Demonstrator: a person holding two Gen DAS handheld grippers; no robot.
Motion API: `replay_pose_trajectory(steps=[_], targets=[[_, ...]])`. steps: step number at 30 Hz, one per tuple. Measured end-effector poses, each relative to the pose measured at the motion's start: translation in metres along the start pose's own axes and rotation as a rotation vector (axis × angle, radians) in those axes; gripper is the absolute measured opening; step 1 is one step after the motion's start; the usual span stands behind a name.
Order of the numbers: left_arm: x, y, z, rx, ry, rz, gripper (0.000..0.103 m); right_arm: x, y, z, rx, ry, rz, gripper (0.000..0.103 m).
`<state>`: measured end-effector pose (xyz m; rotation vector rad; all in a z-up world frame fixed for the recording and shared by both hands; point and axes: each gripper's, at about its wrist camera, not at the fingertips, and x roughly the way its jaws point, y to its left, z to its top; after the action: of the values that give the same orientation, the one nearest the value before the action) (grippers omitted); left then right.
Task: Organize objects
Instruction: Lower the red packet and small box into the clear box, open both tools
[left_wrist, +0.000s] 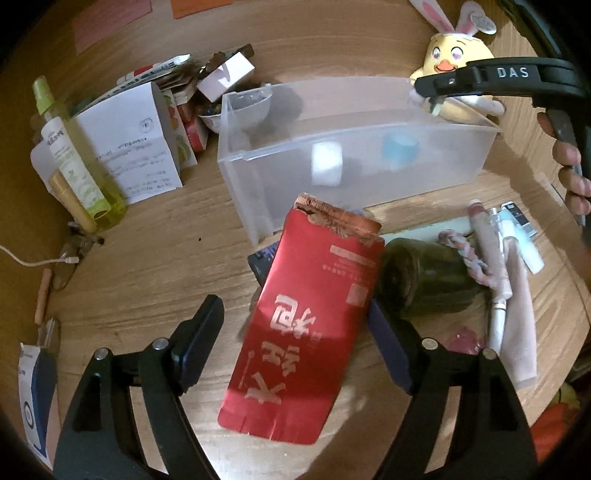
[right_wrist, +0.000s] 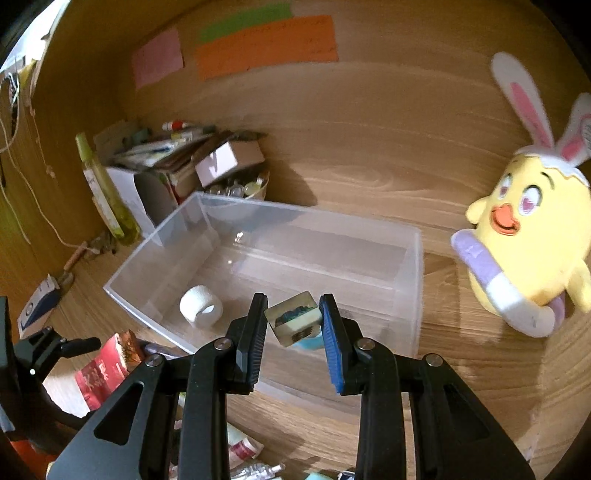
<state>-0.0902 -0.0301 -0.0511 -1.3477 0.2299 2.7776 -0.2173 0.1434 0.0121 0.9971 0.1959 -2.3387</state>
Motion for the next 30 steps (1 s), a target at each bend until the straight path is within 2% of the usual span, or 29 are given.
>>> replay_pose_trajectory(steps=[3, 7, 12, 19, 20, 21, 22, 23, 25, 28, 29, 30], targets=[[-0.001, -0.001, 0.003, 0.007, -0.03, 0.012, 0.078, 0.01, 0.003, 0.002, -0.016, 0.032, 0.0, 0.026], [-0.006, 0.001, 0.003, 0.002, -0.073, 0.005, 0.057, 0.02, 0.005, 0.002, -0.028, 0.065, -0.007, 0.026], [-0.011, 0.005, -0.001, -0.013, -0.1, 0.01, 0.054, 0.029, 0.006, 0.002, -0.038, 0.093, -0.008, 0.026], [-0.04, 0.024, -0.005, -0.1, -0.149, -0.04, 0.052, 0.047, 0.012, 0.007, -0.072, 0.159, 0.011, 0.026], [-0.048, 0.027, -0.003, -0.111, -0.165, -0.047, 0.042, 0.05, 0.013, 0.008, -0.077, 0.166, 0.012, 0.026], [-0.053, 0.031, 0.001, -0.118, -0.163, -0.056, 0.02, 0.054, 0.014, 0.009, -0.084, 0.178, 0.012, 0.026], [-0.055, 0.033, 0.003, -0.126, -0.162, -0.064, 0.017, 0.058, 0.015, 0.009, -0.089, 0.187, 0.014, 0.026], [-0.059, 0.038, 0.008, -0.141, -0.176, -0.09, 0.017, 0.061, 0.016, 0.012, -0.087, 0.195, 0.034, 0.026], [-0.062, 0.043, 0.014, -0.148, -0.188, -0.097, 0.017, 0.064, 0.019, 0.015, -0.092, 0.202, 0.036, 0.026], [-0.056, 0.05, 0.019, -0.165, -0.167, -0.117, 0.018, 0.068, 0.023, 0.017, -0.108, 0.21, 0.024, 0.026], [-0.055, 0.053, 0.018, -0.174, -0.154, -0.119, 0.021, 0.068, 0.023, 0.017, -0.109, 0.211, 0.025, 0.026], [-0.052, 0.055, 0.014, -0.18, -0.136, -0.133, 0.033, 0.067, 0.023, 0.017, -0.11, 0.211, 0.027, 0.026]])
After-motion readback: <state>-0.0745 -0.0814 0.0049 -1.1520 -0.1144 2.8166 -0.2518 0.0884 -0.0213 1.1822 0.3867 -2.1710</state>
